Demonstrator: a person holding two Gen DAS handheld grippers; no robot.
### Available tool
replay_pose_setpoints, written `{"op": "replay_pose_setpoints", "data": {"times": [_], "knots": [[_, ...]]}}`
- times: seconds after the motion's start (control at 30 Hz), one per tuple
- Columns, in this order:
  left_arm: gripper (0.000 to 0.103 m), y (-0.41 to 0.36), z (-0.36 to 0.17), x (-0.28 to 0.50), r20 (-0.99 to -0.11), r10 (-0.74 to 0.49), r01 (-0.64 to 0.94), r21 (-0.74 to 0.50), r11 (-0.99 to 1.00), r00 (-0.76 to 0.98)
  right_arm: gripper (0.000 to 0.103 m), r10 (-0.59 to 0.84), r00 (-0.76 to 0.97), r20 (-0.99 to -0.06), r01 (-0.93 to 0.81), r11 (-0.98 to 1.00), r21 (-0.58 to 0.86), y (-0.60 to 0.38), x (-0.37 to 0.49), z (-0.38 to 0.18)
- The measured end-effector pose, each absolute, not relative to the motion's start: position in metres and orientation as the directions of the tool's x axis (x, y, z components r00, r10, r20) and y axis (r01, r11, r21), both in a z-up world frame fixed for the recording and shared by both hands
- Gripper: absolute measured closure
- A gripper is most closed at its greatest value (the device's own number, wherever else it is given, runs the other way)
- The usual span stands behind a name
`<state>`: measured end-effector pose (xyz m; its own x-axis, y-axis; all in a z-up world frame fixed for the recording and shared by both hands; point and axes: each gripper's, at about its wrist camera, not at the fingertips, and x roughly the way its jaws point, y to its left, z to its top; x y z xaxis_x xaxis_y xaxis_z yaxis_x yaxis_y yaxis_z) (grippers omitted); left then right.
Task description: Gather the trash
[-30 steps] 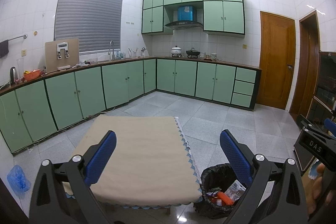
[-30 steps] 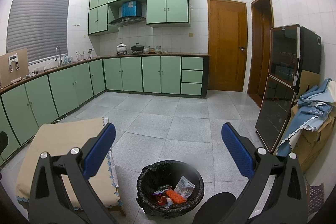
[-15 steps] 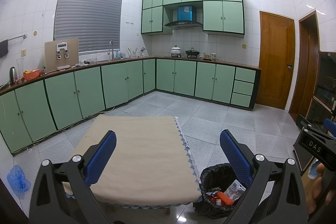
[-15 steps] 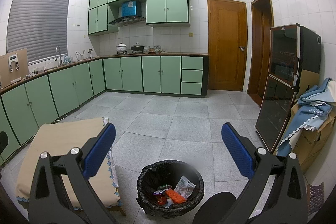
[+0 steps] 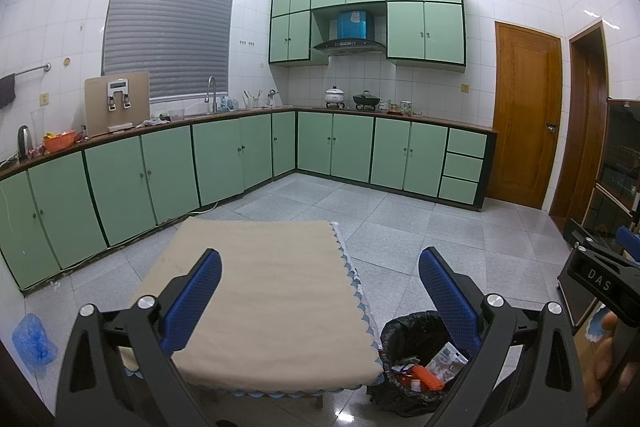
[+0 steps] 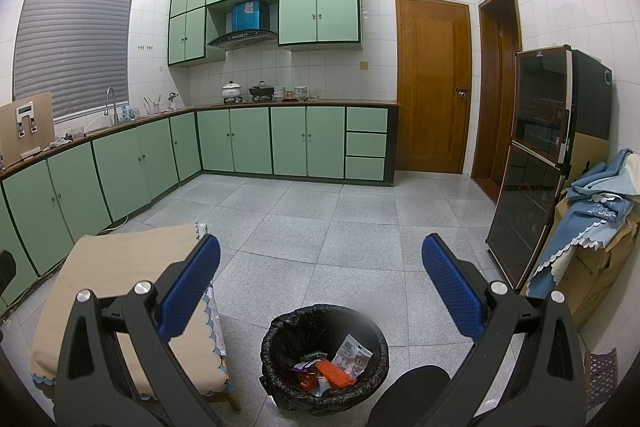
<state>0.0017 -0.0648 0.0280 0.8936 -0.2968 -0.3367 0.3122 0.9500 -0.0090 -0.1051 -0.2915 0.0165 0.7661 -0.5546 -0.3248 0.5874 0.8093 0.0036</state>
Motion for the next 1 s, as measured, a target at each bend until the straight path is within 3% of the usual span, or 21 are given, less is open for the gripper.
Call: {"op": "replay_pose_setpoints", "data": {"times": [1.0], "knots": [[0.006, -0.0695, 0.0267, 0.0006, -0.34, -0.297, 0.311, -0.014, 0.95, 0.892, 0.005, -0.555, 0.766, -0.326, 0.587, 0.809, 0.002, -0.2926, -0.1055, 0.0158]]}}
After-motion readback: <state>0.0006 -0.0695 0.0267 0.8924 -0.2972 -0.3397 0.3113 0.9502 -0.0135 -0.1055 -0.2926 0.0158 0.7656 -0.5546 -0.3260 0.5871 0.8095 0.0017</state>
